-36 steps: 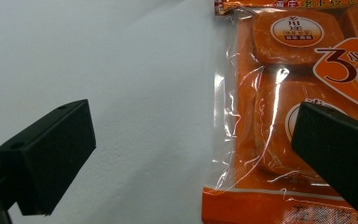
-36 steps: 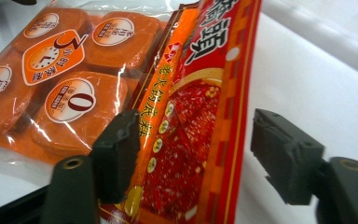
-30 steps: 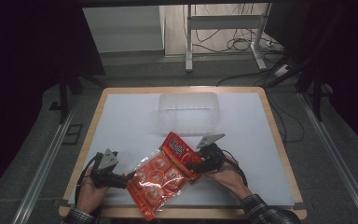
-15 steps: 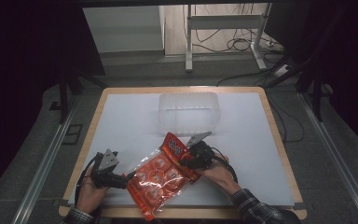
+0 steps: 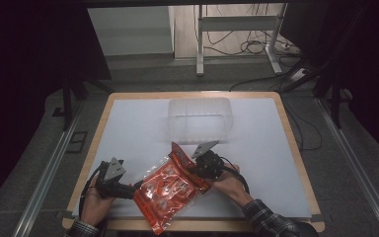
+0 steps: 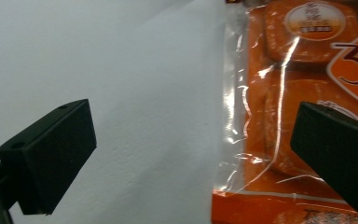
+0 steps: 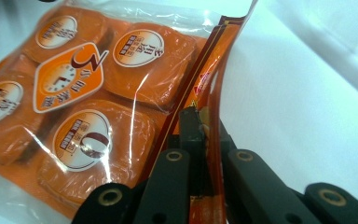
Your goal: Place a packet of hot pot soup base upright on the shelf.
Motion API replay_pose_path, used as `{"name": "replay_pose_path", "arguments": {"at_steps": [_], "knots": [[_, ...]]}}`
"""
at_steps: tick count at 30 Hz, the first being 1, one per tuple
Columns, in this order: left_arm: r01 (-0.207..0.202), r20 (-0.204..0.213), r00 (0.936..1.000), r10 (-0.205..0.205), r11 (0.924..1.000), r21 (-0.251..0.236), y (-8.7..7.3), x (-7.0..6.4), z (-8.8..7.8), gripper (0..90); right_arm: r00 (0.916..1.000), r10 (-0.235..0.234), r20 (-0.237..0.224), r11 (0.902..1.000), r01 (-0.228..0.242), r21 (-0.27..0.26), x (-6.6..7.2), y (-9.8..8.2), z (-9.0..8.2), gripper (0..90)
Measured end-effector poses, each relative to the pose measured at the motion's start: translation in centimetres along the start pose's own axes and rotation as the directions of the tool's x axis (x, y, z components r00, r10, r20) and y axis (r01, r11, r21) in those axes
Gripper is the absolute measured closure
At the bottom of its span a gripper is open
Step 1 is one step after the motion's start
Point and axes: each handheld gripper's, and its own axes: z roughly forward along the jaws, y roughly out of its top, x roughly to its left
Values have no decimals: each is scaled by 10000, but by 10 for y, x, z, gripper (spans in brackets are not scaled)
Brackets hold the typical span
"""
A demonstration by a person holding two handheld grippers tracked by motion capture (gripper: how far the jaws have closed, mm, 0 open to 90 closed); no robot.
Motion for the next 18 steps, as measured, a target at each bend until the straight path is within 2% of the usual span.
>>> {"name": "replay_pose_path", "arguments": {"at_steps": [6,7,8,9,10,11,12,15,18], "knots": [[682,-438,9967,-689,9975,-170,-3,8,-4,0,9998,77,-201,9992,-85,-401,3,9,-16,888],[682,-438,9967,-689,9975,-170,-3,8,-4,0,9998,77,-201,9992,-85,-401,3,9,-16,888],[904,-632,9938,-912,9958,-159,-4,11,-5,0,9997,-1,-243,9987,-11,-506,4,12,-21,887],[904,-632,9938,-912,9958,-159,-4,11,-5,0,9997,-1,-243,9987,-11,-506,4,12,-21,887],[1174,-680,9906,-1190,9927,-268,-5,14,-6,0,9996,-17,-282,9985,1,-554,6,15,-25,887],[1174,-680,9906,-1190,9927,-268,-5,14,-6,0,9995,-34,-305,9983,16,-587,7,17,-28,887],[1388,-742,9872,-1412,9897,-360,-6,17,-8,0,9994,-96,-338,9978,74,-664,8,19,-30,887],[1581,-772,9839,-1614,9863,-465,-7,19,-9,0,9990,-123,-426,9972,91,-743,11,24,-35,888],[1582,-789,9837,-1615,9863,-464,-8,20,-9,0,9979,-258,-590,9951,200,-967,16,35,-47,888]]}}
